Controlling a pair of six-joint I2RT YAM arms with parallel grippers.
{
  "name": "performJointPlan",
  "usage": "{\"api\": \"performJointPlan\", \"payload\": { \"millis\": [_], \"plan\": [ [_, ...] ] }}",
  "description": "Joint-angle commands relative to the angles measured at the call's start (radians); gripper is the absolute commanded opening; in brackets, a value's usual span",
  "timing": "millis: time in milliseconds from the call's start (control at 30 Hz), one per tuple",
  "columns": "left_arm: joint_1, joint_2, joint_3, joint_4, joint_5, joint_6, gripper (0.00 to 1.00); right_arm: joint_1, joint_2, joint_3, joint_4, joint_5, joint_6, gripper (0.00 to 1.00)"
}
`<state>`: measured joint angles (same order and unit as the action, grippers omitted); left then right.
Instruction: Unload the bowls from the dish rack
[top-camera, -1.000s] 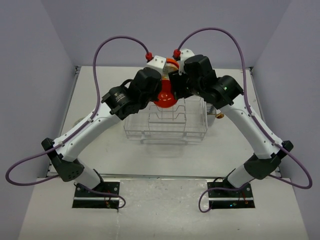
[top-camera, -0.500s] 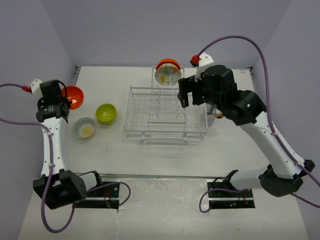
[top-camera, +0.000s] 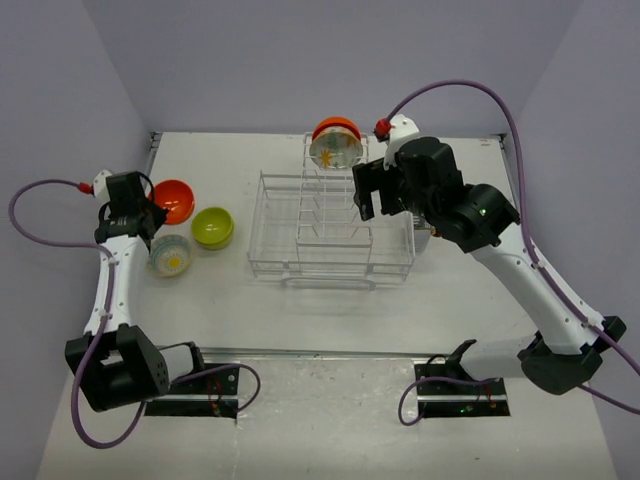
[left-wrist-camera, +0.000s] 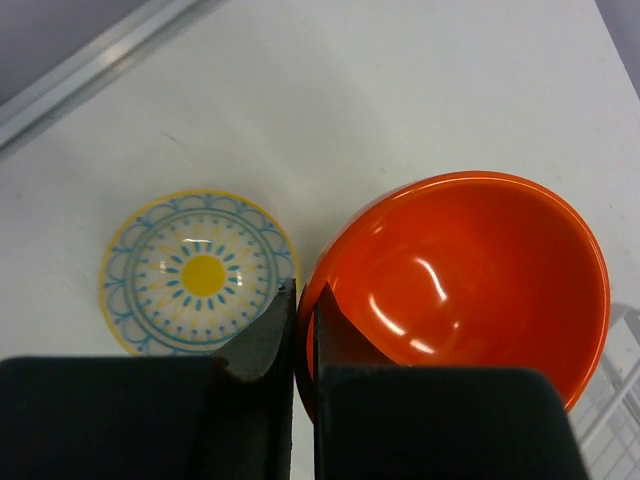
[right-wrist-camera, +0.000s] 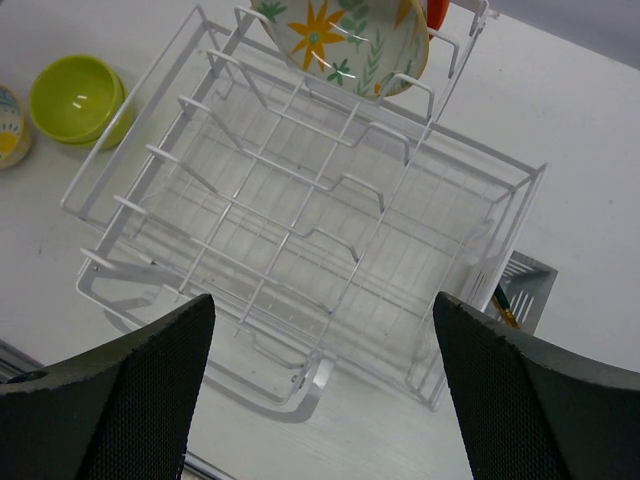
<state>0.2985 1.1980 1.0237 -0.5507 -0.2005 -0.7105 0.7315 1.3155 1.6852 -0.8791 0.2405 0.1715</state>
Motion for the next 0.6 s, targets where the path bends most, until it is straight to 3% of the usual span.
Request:
{"api": "performJointPlan", "payload": {
  "millis": [0,133,267,433,567],
  "plan": [
    [-0.117,0.028,0.032,0.095,0.003,0.019,0.00,-0.004,-0.001,-0.016,0.061,-0.020,-0.001,0.90],
    [-0.177,-0.008,0.004,0.077,0.022,0.016,0.00,-0.004,0.002,-0.027,0.060,-0.020,-0.006,0.90],
    [-0.257,-0.199,-0.106,0.043,-0.022,-0.009,0.00,-0.007,-0.015,-0.048,0.061,-0.021,-0.010,0.91],
    [-0.266,-0.331,-0.226,-0.051,-0.054,0.005,0.00,-0.009,-0.033,-0.073,0.084,-0.047,-0.006,0.91],
    [-0.268,-0.348,-0.292,-0.087,-0.053,0.017,0.00,-0.009,-0.033,-0.082,0.094,-0.046,-0.007,0.91]
  ]
}}
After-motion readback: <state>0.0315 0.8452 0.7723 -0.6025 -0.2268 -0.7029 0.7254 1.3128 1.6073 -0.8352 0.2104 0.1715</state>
